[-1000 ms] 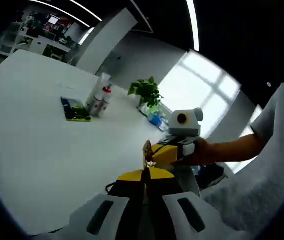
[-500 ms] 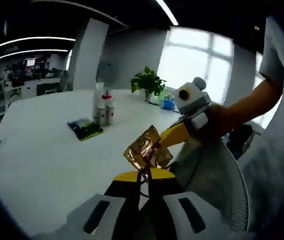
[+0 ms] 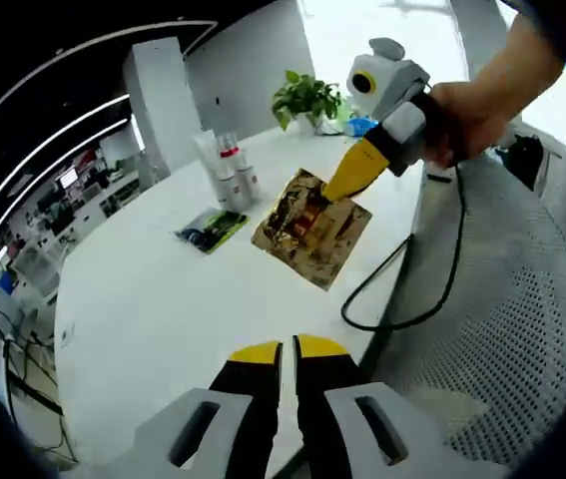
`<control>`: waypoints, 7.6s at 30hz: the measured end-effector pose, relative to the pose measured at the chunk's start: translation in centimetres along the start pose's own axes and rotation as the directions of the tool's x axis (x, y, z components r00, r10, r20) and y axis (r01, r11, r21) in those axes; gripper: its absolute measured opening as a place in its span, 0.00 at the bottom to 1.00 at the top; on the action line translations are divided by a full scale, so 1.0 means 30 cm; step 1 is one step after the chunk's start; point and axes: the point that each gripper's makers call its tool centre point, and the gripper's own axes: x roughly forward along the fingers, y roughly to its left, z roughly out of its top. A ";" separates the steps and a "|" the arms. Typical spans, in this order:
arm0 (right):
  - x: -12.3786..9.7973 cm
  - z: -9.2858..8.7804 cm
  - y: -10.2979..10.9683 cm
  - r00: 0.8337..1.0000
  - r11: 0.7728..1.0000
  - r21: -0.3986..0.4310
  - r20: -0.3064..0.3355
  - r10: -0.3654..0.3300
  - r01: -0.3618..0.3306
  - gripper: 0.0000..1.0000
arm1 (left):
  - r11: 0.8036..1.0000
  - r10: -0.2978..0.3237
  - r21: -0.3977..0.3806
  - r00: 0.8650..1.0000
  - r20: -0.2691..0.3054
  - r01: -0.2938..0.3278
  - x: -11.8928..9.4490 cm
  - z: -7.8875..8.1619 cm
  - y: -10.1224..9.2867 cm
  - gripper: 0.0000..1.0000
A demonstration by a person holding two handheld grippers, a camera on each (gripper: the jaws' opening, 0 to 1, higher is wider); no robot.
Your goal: Arrange the skincare products in the storage area until every visible bottle or jar stands upright without overlapping.
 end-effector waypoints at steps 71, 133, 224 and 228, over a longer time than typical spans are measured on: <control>0.583 0.616 -0.560 0.948 0.930 0.194 -0.140 -0.287 0.311 0.00 | 0.990 0.120 -0.042 0.972 -0.204 -0.131 -0.003 -0.144 0.099 0.00; 0.733 0.511 -0.798 0.719 0.731 -0.662 -0.427 -0.548 0.165 0.22 | 0.988 0.105 -0.082 0.955 -0.278 -0.133 -0.002 -0.206 0.097 0.00; 1.653 0.637 -0.317 0.806 0.709 -0.694 -0.490 -0.333 -0.129 0.52 | 0.985 0.107 -0.106 0.958 -0.266 -0.139 -0.007 -0.224 0.107 0.00; 1.718 0.651 -0.340 0.808 0.658 -0.743 -0.460 -0.367 -0.124 0.51 | 0.985 0.105 -0.107 0.958 -0.268 -0.138 -0.009 -0.240 0.111 0.00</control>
